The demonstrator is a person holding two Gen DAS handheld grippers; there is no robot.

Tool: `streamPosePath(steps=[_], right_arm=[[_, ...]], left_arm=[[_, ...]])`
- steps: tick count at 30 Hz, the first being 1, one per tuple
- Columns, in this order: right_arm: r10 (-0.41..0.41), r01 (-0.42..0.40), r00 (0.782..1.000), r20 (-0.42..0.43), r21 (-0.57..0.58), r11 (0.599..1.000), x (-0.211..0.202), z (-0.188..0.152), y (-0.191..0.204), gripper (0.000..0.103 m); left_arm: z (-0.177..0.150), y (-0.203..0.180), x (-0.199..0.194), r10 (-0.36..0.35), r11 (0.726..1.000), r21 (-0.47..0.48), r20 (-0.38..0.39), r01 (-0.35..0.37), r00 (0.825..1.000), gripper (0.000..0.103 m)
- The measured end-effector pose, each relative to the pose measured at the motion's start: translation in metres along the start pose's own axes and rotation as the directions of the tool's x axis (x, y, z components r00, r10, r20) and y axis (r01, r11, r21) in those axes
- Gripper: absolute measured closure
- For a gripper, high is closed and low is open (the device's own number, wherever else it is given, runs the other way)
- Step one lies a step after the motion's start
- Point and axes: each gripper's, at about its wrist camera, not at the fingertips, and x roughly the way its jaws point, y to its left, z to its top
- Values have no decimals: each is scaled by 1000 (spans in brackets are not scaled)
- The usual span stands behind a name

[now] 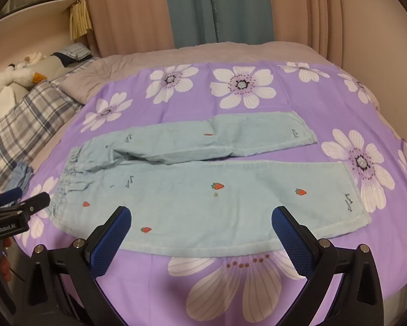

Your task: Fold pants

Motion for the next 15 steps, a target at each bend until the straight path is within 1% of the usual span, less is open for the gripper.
streamPosePath(steps=[15], right_arm=[[-1,1,1000,-5,7,1000,-1,0,-2,1]], left_arm=[[-2,-1,3,-5,1000,-8,-8,5,1000,0]])
